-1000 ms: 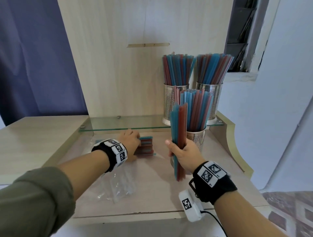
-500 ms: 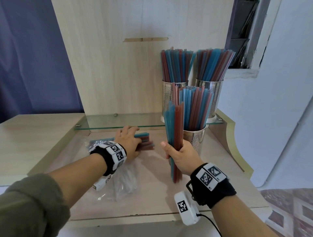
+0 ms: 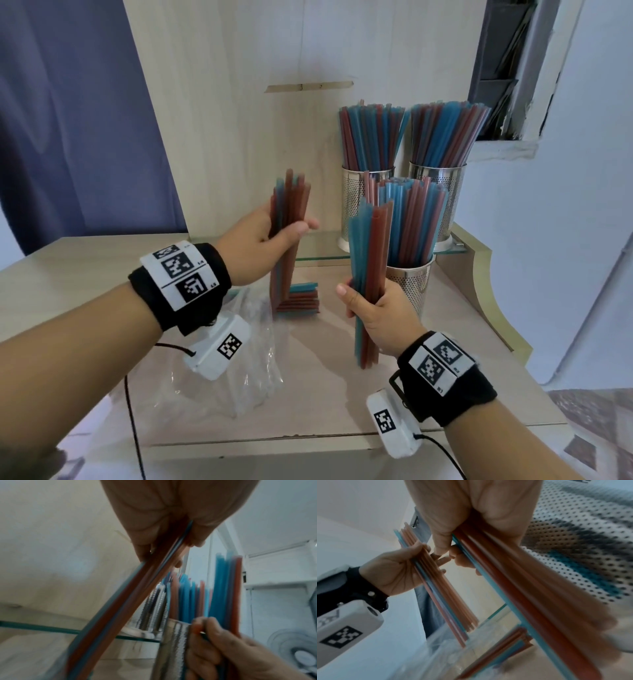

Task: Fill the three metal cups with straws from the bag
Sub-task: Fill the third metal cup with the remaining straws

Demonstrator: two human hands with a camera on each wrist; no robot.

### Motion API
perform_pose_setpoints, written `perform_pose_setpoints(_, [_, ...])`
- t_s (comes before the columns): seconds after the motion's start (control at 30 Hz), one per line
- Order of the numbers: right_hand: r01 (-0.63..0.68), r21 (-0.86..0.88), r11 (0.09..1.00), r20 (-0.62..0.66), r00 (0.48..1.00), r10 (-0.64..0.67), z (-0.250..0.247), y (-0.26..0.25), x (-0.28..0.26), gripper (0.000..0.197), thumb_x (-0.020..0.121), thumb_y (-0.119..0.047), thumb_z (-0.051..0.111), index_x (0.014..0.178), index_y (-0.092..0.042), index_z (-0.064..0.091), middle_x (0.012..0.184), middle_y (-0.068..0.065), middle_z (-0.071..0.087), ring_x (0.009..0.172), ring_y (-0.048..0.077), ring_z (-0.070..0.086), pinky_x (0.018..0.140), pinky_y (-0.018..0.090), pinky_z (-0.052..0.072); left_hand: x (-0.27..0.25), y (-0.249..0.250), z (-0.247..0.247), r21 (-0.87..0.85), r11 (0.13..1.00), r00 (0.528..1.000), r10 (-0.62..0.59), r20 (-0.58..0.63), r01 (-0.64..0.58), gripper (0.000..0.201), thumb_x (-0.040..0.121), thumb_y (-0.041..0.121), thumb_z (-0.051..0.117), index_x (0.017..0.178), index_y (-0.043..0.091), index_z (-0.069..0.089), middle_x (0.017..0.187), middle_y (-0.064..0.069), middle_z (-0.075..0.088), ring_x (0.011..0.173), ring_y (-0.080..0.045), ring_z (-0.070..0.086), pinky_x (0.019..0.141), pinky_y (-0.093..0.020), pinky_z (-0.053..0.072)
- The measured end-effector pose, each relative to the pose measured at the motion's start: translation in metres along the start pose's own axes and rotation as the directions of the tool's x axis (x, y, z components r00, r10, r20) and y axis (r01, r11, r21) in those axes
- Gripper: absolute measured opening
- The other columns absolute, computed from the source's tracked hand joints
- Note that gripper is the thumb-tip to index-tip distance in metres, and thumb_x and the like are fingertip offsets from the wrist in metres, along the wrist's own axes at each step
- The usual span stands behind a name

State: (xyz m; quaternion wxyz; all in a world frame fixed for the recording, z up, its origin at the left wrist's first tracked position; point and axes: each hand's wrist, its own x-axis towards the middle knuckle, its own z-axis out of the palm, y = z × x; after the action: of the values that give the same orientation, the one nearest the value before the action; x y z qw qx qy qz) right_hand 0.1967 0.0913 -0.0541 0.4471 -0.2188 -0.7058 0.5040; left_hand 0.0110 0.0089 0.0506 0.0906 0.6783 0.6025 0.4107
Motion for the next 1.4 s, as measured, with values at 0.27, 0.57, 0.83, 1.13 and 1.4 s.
perform_pose_setpoints(0.27, [0.118,0.173,0.978,0.053,0.99,-0.129,0.02,-0.028,0.004,0.042,0.07,-0.023,0.078,0.103,0.001,0.067,0.095,0.017,0.073,0.091,0.024,0.072,0.078,0.028,0.056,-0.013,0.037,0.029,-0.445,0.896,0.999,0.02,0.038,-0.001,0.036,0.1,0.022,0.045,0.132,0.006,0.051,0.117,-0.004,0.066,0.108,-0.013,0.065,0.09,-0.027,0.052])
perform_pose_setpoints(0.57, [0.08,0.149,0.986,0.179,0.978,-0.106,0.014,-0.036,0.0,0.024,0.074,-0.006,0.081,0.094,-0.015,0.071,0.095,0.007,0.075,0.095,0.021,0.071,0.085,0.033,0.056,-0.016,0.042,0.053,-0.701,0.711,0.994,-0.107,-0.033,0.054,0.052,0.089,0.035,0.05,0.134,0.008,0.051,0.119,-0.002,0.066,0.115,-0.021,0.061,0.102,-0.041,0.047])
perform_pose_setpoints(0.83, [-0.049,-0.069,0.996,0.13,0.99,0.058,-0.007,-0.031,0.006,0.015,0.074,-0.009,0.081,0.076,-0.022,0.072,0.071,-0.003,0.071,0.074,0.014,0.07,0.074,0.031,0.057,0.004,0.061,0.036,-0.628,0.765,0.984,0.048,-0.17,-0.146,0.045,0.084,0.028,0.058,0.122,0.035,0.036,0.115,0.001,0.063,0.102,-0.013,0.064,0.092,-0.036,0.049])
perform_pose_setpoints(1.13, [-0.096,0.066,0.993,0.134,0.987,0.087,-0.025,-0.03,-0.007,0.013,0.066,-0.012,0.08,0.071,-0.022,0.073,0.07,0.005,0.069,0.071,0.023,0.067,0.075,0.04,0.056,0.018,0.072,0.044,-0.12,0.924,0.93,0.349,-0.12,-0.362,0.042,0.097,0.036,0.037,0.133,0.016,0.05,0.125,0.004,0.058,0.116,-0.005,0.055,0.099,-0.024,0.045])
perform_pose_setpoints(1.4, [0.031,0.122,0.992,-0.118,0.993,-0.017,-0.095,-0.074,0.002,0.014,0.074,-0.007,0.079,0.081,-0.017,0.071,0.078,0.008,0.071,0.081,0.026,0.07,0.079,0.041,0.054,0.026,-0.001,0.08,-0.009,0.998,0.998,-0.059,-0.037,0.058,0.064,0.091,0.035,0.062,0.146,0.018,0.033,0.139,0.001,0.048,0.125,-0.011,0.046,0.107,-0.043,0.041])
